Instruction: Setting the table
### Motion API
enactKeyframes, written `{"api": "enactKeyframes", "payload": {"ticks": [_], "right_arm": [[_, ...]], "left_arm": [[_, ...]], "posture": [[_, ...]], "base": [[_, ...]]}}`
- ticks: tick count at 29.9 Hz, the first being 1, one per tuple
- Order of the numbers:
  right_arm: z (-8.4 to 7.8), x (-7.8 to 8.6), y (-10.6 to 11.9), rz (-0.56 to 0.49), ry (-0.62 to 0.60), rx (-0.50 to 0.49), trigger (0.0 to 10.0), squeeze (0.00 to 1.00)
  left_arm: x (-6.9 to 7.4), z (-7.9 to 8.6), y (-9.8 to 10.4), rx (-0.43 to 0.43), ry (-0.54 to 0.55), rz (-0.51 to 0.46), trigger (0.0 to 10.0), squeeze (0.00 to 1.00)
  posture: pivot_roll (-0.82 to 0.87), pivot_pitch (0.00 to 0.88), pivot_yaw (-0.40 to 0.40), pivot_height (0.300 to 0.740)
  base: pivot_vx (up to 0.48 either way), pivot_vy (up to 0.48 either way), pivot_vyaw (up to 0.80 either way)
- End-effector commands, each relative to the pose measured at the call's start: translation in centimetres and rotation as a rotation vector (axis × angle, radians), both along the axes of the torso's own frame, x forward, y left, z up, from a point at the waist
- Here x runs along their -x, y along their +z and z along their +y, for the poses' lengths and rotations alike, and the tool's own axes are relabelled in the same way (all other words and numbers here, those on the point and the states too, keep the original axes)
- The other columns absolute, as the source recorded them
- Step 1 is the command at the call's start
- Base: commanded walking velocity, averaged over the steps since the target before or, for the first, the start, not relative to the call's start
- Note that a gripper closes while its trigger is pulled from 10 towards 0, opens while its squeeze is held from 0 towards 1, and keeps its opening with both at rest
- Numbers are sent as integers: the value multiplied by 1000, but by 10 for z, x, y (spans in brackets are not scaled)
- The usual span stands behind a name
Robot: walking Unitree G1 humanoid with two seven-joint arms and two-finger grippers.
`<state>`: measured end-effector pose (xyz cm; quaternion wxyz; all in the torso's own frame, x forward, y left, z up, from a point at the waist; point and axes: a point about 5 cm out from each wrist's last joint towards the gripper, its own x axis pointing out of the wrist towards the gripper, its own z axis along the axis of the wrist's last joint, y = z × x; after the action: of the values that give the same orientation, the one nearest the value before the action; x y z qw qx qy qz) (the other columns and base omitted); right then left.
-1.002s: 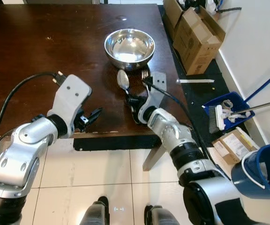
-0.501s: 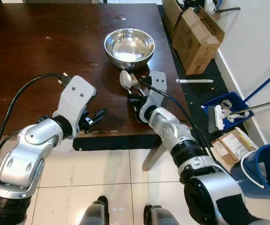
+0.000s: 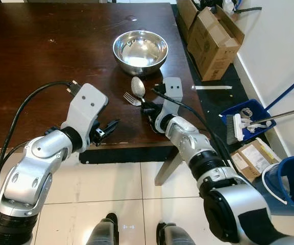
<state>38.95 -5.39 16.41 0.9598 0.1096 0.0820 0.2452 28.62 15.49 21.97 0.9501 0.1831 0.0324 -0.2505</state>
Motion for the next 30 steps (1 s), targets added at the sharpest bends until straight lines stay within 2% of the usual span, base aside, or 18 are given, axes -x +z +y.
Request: {"api": "enactKeyframes", "payload": {"ticks": [1, 2, 7, 10, 11, 12, 14, 16, 18, 19, 22, 25, 30], "right_arm": [[-2, 4, -15, 45, -1, 44, 10000, 1000], [-2, 3, -12, 14, 7, 76, 10000, 0], [-4, 4, 0, -113, 57, 215, 10000, 0], [-19, 7, 2, -200, 75, 366, 10000, 0], [-19, 7, 2, -200, 75, 366, 10000, 0], [-35, 10, -1, -234, 75, 451, 10000, 0], [-40, 12, -2, -241, 75, 475, 10000, 0], [-67, 17, -10, -233, 49, 529, 10000, 0], [-91, 22, -17, -207, 4, 539, 10000, 0], [-91, 22, -17, -207, 4, 539, 10000, 0], [-117, 28, -26, -172, -66, 543, 10000, 0], [-126, 33, -34, -140, -95, 531, 10000, 0], [-119, 34, -36, -129, -83, 464, 10000, 0]], "left_arm": [[1, -4, -2, -1, -12, 6, 10000, 0], [0, -5, -2, 1, -13, 4, 10000, 0], [-2, -8, -3, 9, -18, 1, 10000, 0], [-3, -10, -4, 17, -22, -1, 10000, 0], [-3, -10, -4, 17, -22, -1, 10000, 0], [-3, -11, -4, 20, -24, -1, 10000, 0], [-3, -12, -4, 20, -24, -1, 10000, 0], [-4, -12, -5, 26, -24, -1, 10000, 0], [-5, -13, -6, 30, -24, -1, 10000, 0], [-5, -13, -6, 30, -24, -1, 10000, 0], [-6, -16, -6, 36, -31, -2, 10000, 0], [-8, -18, -6, 39, -39, -2, 10000, 0], [-10, -18, -5, 36, -45, -4, 10000, 0]], "posture": [[25, 183, 22, 740], [21, 177, 22, 740], [5, 166, 21, 740], [-9, 158, 19, 740], [-9, 158, 19, 740], [-16, 155, 18, 740], [-16, 155, 18, 740], [-30, 149, 20, 740], [-34, 147, 23, 740], [-34, 147, 23, 740], [-41, 144, 31, 740], [-44, 141, 44, 740], [-37, 136, 52, 740]], "base": [[0, 0, 0], [0, 0, 0], [0, 0, 0], [0, 0, 0], [0, 0, 0], [0, 0, 0], [0, 0, 0], [0, 0, 0], [0, 0, 0], [0, 0, 0], [0, 0, 0], [0, 0, 0], [0, 0, 0]]}}
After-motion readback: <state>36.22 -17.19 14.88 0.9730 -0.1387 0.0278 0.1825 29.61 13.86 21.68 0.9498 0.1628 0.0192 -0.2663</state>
